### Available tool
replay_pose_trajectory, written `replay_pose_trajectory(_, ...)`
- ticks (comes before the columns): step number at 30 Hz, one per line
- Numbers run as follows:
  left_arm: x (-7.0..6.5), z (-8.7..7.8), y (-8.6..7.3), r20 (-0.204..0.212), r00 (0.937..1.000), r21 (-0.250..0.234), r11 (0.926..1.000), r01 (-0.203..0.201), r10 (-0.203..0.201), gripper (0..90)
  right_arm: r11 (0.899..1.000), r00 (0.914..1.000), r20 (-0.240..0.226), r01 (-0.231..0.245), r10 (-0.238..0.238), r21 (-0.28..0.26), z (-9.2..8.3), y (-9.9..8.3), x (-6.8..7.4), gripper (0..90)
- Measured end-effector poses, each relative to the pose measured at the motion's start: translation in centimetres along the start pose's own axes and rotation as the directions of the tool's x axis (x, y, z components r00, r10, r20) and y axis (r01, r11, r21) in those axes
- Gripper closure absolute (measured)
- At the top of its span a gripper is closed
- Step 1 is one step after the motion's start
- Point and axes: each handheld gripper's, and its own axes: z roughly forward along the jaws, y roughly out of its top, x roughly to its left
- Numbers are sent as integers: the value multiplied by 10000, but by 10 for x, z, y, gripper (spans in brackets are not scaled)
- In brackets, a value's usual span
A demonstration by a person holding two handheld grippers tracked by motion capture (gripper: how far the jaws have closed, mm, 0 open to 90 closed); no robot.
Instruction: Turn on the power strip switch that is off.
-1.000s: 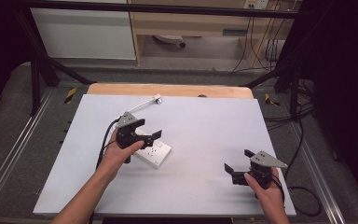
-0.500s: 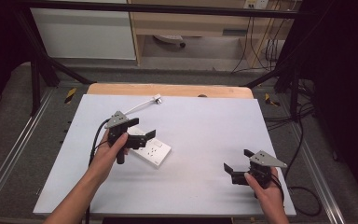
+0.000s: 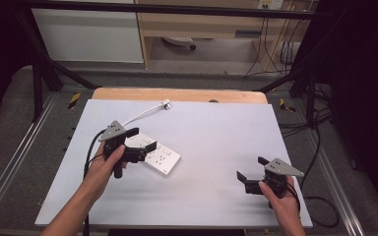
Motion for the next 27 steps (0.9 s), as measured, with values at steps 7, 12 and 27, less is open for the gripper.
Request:
replay_pose_trajectory(7, 4, -21, -4, -135, 9999, 20, 10000, 85, -85, 70, 9997, 9998, -14, 203, -203, 163, 2, -1, 2, 21)
replay_pose_trajectory(12, 5, -38, -6, -233, 9997, -10, 10000, 69, -69, 70, 9996, 9998, -47, 175, -174, 235, 4, -1, 2, 21)
replay_pose_trajectory(27, 14, -88, -26, -683, 9971, -292, 9991, 304, -324, 70, 9996, 9998, -73, 173, -171, 219, 3, -1, 3, 20)
